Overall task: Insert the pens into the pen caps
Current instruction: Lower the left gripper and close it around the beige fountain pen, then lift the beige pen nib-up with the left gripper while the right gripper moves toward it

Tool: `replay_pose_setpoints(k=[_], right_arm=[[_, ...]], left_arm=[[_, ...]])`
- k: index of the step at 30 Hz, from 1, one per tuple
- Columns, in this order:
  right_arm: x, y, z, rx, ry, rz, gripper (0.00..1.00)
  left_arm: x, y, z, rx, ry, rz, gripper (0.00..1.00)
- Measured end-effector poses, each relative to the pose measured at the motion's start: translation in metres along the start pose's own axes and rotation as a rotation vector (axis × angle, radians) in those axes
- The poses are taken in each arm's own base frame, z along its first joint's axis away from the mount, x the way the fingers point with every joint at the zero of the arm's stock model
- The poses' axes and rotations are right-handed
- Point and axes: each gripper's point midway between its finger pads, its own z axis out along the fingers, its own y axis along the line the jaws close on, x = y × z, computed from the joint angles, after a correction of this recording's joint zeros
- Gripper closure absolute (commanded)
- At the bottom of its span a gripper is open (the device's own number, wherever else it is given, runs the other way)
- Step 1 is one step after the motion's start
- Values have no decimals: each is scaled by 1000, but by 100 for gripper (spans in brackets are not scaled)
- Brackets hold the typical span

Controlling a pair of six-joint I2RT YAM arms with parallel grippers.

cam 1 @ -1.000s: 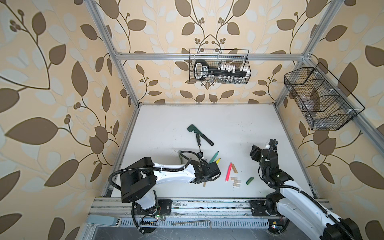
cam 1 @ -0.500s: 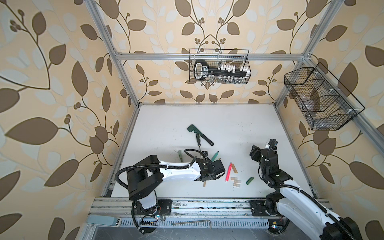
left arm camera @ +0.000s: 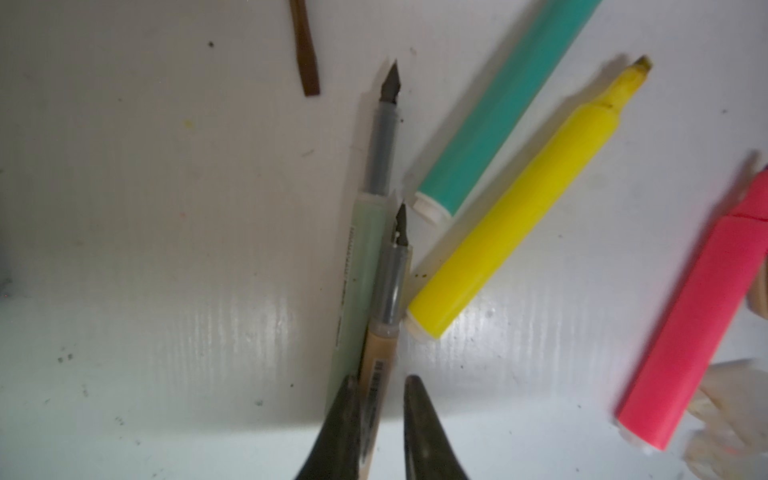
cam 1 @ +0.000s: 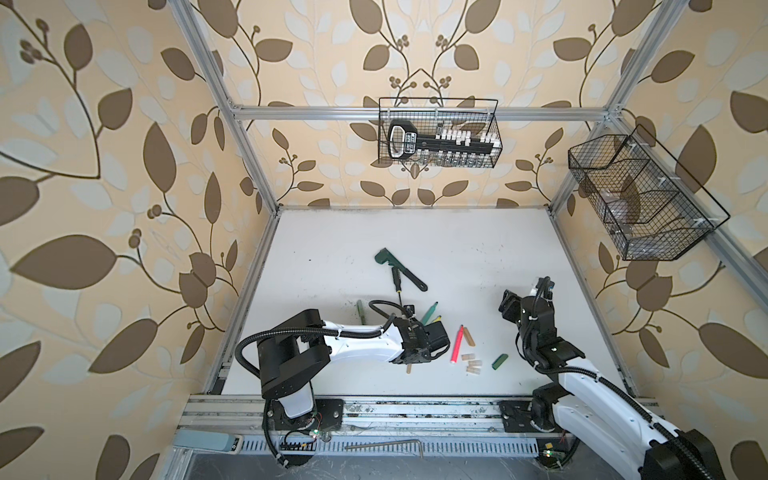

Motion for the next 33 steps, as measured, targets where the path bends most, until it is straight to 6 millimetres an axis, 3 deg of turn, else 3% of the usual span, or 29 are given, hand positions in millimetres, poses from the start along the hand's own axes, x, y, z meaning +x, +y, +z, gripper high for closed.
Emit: replay_pose_setpoints(k=[8, 12, 23, 25, 28, 33], right_arm=[[1, 0, 1, 4, 5, -3, 28], [1, 0, 1, 4, 7, -4, 28], [0, 0, 0, 3, 2, -2, 26], [-1, -3, 0, 7, 16, 1, 23], [-8, -4, -6, -6, 17, 18, 22], [-12, 23, -31, -160, 34, 74, 23]], left_arm=[[2, 1, 4, -17, 8, -2, 82], [2, 1, 4, -16, 8, -19, 94], [-1, 3, -3, -13, -2, -8, 100], [-8, 6, -17, -8, -22, 12, 100], [-32, -2, -52, 40, -93, 56, 100], [-97, -39, -142, 203, -345, 159, 100]])
